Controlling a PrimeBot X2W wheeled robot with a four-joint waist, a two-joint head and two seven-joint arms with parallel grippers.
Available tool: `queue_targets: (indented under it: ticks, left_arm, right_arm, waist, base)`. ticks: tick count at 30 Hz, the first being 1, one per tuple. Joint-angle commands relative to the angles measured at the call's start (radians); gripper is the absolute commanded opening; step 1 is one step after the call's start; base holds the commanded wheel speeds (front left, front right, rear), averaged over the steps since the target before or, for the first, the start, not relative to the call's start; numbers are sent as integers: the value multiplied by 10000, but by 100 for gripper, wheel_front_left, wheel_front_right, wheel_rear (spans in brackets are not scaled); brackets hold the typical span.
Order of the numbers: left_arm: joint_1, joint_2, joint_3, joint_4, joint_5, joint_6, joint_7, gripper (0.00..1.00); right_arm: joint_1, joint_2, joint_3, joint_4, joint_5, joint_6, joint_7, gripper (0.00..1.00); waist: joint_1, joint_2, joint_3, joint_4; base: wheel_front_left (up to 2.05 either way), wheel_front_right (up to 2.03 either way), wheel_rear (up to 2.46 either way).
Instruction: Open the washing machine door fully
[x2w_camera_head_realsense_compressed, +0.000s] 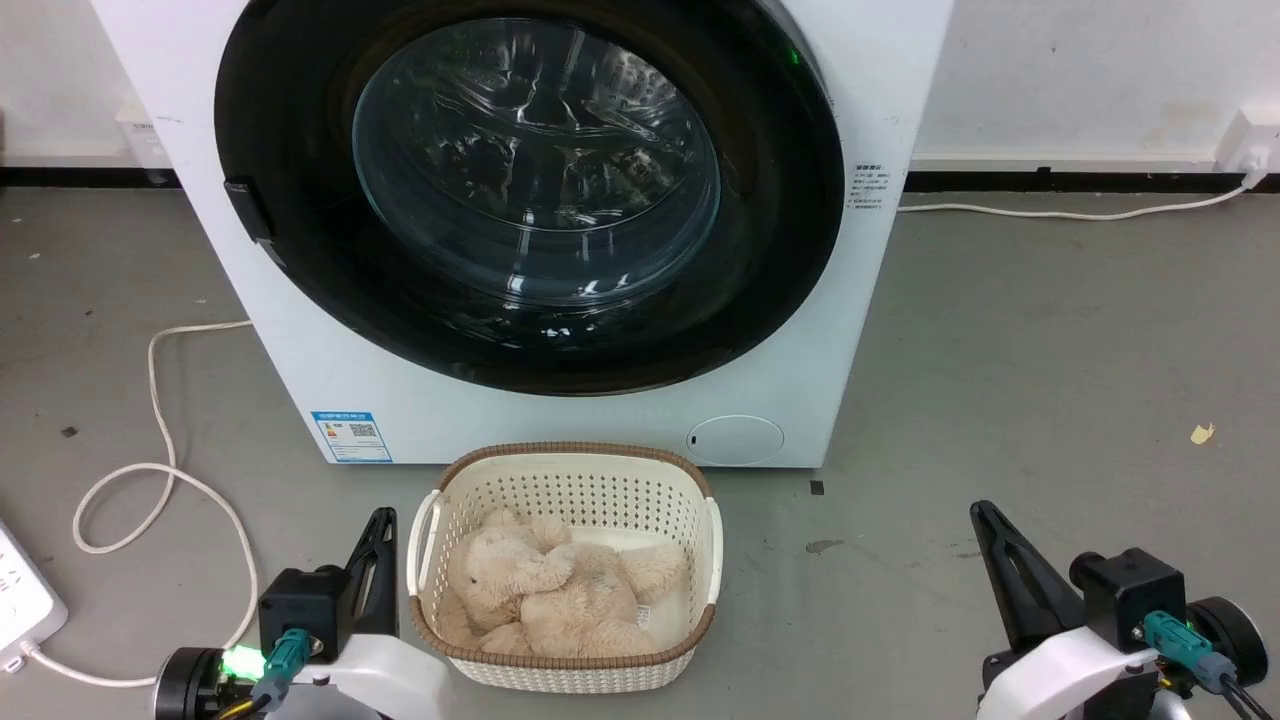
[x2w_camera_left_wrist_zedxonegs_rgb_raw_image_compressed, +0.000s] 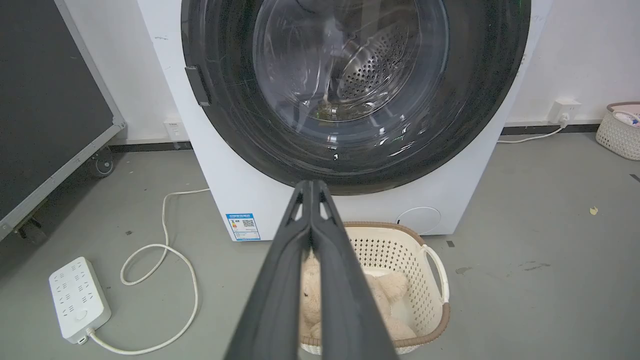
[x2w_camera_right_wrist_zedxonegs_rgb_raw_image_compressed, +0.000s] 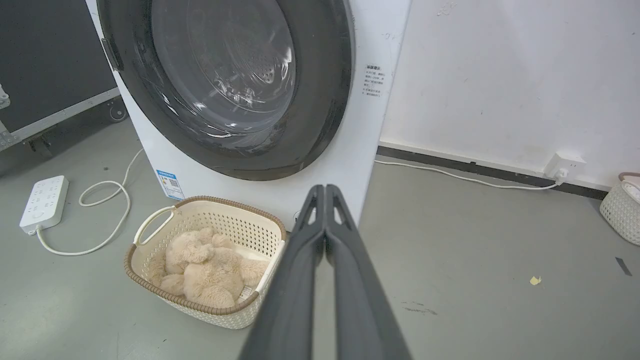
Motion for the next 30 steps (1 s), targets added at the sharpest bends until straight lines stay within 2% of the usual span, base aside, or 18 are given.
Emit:
queue_targets:
  ticks: [1, 2, 3, 24, 30]
  left_arm:
    - [-147, -1, 7, -39, 28, 28, 3, 0]
    - [-147, -1, 7, -39, 28, 28, 3, 0]
    - [0, 0, -3, 1, -1, 1, -6, 100]
    - [-68, 0, -314, -119, -40, 167, -345, 100]
    - [-275, 0, -472, -276, -71, 292, -470, 100]
  right_arm:
    - [-121, 38, -7, 18, -53, -13, 5, 0]
    - [-121, 38, -7, 18, -53, -13, 5, 0]
    - [0, 0, -1, -1, 7, 0, -5, 100]
    - [-107, -3, -150, -218, 331, 0, -345, 100]
    - [-449, -304, -117, -275, 478, -1, -469, 100]
  waist:
    - [0, 0, 0, 0]
    - [0, 0, 0, 0]
    - [0, 0, 0, 0]
    - [0, 0, 276, 44]
    - [0, 0, 654, 107]
  base:
    - [0, 0, 0]
    - [0, 0, 0]
    - [0, 0, 0]
    - [0, 0, 0]
    - [0, 0, 0]
